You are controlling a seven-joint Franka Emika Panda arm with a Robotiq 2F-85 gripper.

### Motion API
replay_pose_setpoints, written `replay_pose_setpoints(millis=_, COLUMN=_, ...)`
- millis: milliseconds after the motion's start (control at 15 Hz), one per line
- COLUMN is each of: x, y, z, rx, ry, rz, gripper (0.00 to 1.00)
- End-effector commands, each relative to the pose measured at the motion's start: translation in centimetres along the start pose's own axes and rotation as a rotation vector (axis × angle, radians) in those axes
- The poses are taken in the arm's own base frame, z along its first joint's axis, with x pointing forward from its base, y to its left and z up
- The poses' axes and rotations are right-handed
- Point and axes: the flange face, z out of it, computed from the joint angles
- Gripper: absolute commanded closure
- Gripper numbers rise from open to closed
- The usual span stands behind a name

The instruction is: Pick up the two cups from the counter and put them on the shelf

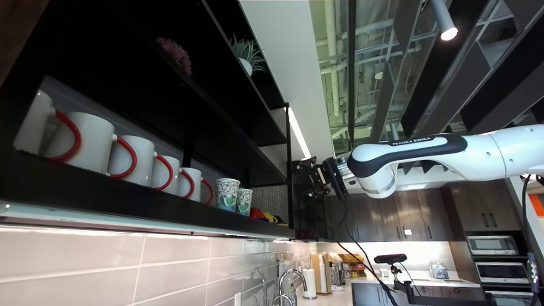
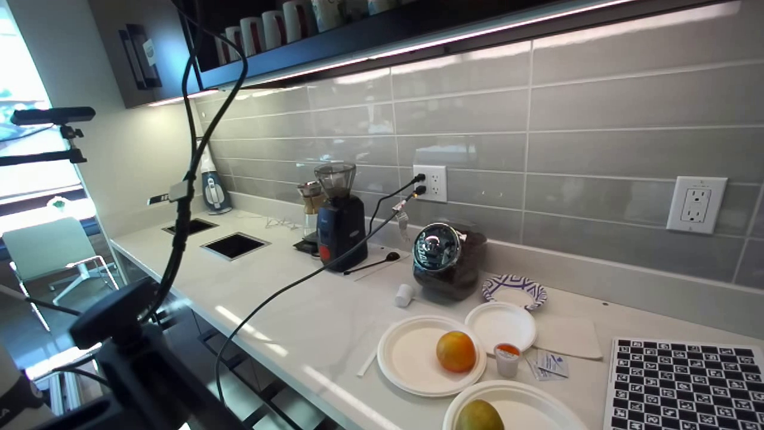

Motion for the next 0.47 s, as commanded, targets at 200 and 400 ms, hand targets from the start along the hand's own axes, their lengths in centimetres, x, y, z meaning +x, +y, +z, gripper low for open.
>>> replay_pose_setpoints(millis=200, x=0.5, y=1.65, z=0.6, rx=-0.001, ry=-0.05, rz=0.106, gripper=0.0)
replay_pose_setpoints(millis=400, x=0.47, y=1.7, z=0.66, rx=0.0, ry=-0.054, rz=0.11, gripper=0.0)
